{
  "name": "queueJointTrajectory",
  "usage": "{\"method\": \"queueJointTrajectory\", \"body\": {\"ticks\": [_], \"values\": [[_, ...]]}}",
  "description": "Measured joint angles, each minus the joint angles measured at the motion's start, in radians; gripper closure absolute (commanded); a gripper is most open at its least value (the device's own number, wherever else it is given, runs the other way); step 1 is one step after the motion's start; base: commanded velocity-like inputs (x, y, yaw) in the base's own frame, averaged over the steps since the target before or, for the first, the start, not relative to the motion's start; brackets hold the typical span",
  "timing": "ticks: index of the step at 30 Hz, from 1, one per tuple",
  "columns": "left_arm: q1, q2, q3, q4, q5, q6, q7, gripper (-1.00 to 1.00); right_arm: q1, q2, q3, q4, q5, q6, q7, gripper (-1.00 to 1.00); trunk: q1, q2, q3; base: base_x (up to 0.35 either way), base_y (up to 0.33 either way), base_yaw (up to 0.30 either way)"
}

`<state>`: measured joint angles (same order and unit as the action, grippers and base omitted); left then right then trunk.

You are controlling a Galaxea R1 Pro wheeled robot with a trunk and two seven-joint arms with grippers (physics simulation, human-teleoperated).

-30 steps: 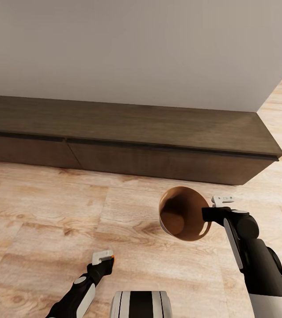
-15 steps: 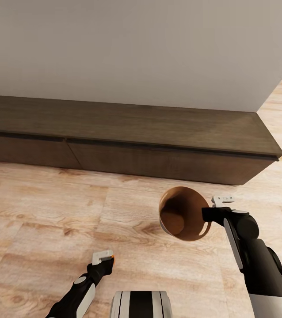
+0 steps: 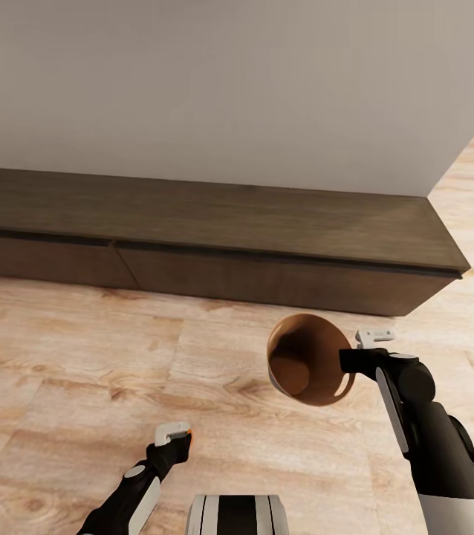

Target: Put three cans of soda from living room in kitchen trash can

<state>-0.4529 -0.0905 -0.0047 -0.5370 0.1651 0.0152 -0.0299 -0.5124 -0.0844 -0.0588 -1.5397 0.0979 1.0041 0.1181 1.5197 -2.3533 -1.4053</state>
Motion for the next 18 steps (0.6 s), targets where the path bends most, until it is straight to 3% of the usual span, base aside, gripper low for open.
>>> {"method": "queueJointTrajectory", "body": {"ticks": [18], "values": [[0.0, 0.0, 0.0, 0.0, 0.0, 0.0, 0.0, 1.0, 0.0, -0.001, 0.001, 0.001, 0.001, 0.0, 0.0, 1.0, -0.069, 0.126, 0.074, 0.0, 0.0, 0.047]]}}
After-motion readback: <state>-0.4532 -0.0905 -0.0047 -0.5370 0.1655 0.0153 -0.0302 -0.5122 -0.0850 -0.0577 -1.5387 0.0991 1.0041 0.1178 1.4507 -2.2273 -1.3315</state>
